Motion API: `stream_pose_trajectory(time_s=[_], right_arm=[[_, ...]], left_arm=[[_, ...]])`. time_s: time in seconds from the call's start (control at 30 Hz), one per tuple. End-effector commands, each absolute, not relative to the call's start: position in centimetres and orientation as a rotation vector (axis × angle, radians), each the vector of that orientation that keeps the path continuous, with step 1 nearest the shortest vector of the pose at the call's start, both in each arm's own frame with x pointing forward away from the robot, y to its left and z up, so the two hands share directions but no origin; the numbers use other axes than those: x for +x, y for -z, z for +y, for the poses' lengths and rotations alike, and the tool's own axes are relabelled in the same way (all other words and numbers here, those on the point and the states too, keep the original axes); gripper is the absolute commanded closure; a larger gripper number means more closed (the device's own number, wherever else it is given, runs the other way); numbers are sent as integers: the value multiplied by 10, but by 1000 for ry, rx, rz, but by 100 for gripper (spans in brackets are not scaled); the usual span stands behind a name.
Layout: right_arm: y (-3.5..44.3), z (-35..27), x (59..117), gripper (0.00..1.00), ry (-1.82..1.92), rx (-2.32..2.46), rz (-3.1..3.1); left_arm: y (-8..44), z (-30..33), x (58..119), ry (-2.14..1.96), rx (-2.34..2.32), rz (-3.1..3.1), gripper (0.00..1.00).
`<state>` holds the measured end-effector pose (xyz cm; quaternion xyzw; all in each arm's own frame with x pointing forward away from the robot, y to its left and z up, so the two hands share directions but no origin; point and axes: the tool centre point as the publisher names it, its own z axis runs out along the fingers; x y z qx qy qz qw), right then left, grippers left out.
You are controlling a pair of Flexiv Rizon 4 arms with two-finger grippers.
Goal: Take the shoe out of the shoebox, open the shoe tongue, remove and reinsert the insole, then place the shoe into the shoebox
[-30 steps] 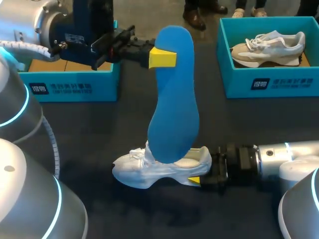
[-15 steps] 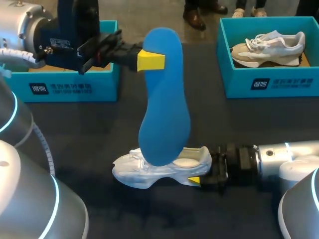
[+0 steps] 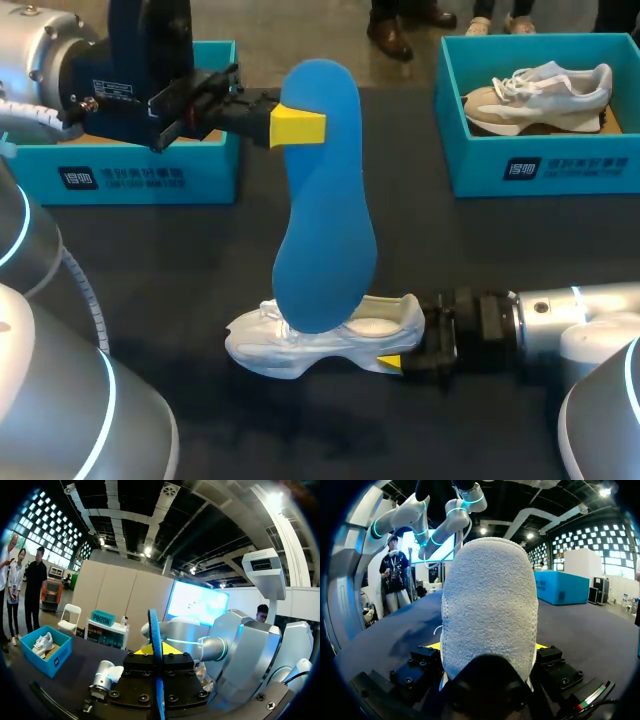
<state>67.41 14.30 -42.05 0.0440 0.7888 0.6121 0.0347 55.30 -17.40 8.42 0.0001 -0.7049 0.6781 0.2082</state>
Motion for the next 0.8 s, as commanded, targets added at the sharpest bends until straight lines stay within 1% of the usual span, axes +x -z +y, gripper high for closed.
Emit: stream_pose_trajectory(time_s=[0.03,0.07,0.1,0.43,0.8], right_arm=[[421,146,672,97,-1857,130,2448],[420,146,671,37,-1855,129,2449],[420,144,670,0,-1851,132,2450],[406,124,664,0,-1790,123,2479],[376,104,665,0,-1502,83,2704]], left_arm=[[-84,-175,553,-1884,0,-1963,100],[-84,-175,553,-1884,0,-1963,100],[-84,-175,553,-1884,0,-1963,100],[-84,-175,553,-1884,0,-1963,100],[-84,-175,553,-1884,0,-1963,100]])
